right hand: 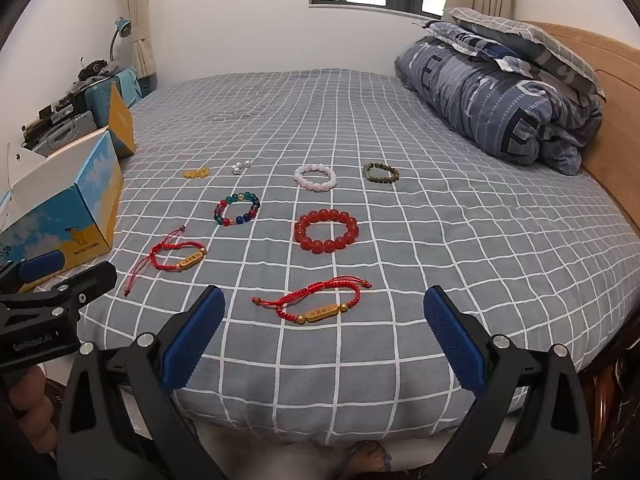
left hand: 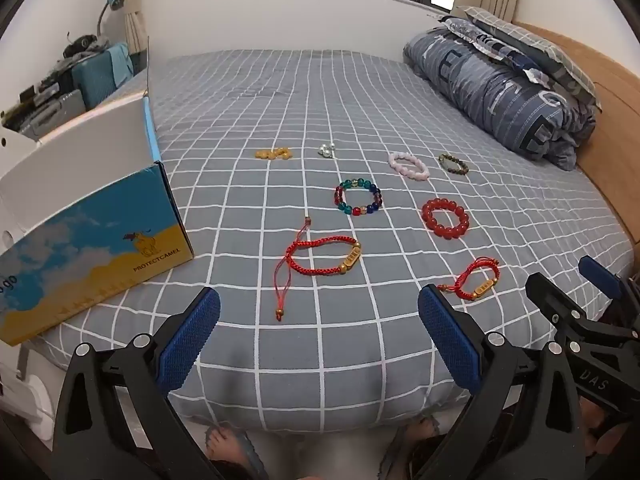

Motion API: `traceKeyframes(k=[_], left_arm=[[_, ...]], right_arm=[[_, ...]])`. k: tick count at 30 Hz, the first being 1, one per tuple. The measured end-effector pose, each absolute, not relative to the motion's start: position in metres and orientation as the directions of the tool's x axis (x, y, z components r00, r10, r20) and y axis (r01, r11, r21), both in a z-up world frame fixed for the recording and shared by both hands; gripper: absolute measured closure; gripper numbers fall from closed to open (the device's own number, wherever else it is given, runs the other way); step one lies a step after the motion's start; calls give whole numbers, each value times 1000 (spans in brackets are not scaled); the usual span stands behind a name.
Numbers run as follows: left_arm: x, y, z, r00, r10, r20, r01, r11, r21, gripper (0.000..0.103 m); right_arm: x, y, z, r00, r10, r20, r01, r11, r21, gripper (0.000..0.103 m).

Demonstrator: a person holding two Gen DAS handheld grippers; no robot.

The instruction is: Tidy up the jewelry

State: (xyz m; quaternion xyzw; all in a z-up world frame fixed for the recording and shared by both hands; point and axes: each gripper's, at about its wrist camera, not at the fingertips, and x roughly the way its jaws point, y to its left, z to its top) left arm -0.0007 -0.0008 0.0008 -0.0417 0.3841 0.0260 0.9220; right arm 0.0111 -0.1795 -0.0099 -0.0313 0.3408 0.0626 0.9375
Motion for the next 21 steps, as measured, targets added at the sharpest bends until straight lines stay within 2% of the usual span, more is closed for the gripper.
traceKeyframes(k=[21], left_arm=[[-4,-3,4,702,23,-712,-76,996,-43,6]], right_arm=[[12,-180,-10,758,93,-646,-140,990,-22,7]])
